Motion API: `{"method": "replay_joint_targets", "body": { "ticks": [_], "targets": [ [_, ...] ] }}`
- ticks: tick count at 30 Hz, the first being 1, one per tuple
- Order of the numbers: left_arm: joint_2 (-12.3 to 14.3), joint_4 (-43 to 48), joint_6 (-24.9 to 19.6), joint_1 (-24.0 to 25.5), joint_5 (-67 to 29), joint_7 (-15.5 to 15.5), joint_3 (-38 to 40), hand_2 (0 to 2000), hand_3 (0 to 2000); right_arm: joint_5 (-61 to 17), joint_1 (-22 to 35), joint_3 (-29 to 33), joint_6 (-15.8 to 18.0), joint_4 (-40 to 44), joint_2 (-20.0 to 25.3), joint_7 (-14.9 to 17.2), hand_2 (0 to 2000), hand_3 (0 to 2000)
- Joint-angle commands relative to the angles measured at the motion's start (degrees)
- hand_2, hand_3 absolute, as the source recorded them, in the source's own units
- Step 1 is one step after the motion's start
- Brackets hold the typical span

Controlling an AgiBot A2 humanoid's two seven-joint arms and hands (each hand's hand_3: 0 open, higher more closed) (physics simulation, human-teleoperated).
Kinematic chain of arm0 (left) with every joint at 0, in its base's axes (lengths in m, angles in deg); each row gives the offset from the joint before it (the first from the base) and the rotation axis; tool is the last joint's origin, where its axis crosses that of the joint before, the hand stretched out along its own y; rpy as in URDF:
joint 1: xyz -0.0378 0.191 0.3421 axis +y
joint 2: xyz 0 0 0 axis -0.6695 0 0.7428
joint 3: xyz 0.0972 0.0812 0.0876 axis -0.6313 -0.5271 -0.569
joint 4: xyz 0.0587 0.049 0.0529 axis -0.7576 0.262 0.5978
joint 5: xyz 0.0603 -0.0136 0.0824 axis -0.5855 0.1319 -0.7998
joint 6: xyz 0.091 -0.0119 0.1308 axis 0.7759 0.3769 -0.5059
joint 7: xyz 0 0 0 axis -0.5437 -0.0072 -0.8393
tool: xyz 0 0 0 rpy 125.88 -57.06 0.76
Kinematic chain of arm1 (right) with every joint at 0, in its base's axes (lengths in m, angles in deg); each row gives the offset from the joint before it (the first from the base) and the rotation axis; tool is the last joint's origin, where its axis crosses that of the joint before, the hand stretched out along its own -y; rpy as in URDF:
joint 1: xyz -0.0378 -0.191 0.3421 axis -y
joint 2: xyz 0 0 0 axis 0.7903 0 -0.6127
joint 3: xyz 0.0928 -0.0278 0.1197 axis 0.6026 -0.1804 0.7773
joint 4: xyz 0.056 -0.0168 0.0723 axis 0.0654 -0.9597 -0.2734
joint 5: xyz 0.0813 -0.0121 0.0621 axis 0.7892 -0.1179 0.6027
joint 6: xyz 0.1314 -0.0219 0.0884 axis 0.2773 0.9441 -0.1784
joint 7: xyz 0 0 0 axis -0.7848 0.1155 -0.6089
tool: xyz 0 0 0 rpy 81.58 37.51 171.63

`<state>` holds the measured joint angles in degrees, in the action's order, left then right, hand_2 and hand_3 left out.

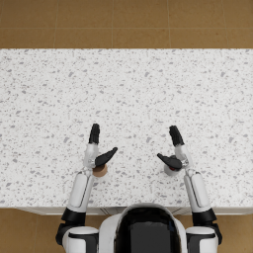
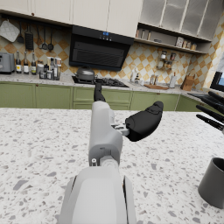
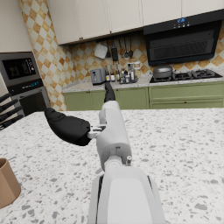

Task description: Pick up two cups and pour the berry on the right into the cup on the left

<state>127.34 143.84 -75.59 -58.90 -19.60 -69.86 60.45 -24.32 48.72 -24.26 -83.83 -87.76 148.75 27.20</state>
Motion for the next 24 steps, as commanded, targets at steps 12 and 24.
{"method": "replay_joint_targets", "body": {
  "ticks": [12,24],
  "targets": [
    [-0.39,1.19,-1.63,0.99,0.0,-1.63,-0.63,0,0,0.0,0.04,-1.89,-1.62,-0.48,0.19,-1.64,0,0],
    [-3.28,14.68,-5.7,16.59,-11.18,-5.69,11.68,0,0,-12.07,-15.73,6.07,-5.64,-14.8,-5.94,-5.71,0,0]
  ]
}}
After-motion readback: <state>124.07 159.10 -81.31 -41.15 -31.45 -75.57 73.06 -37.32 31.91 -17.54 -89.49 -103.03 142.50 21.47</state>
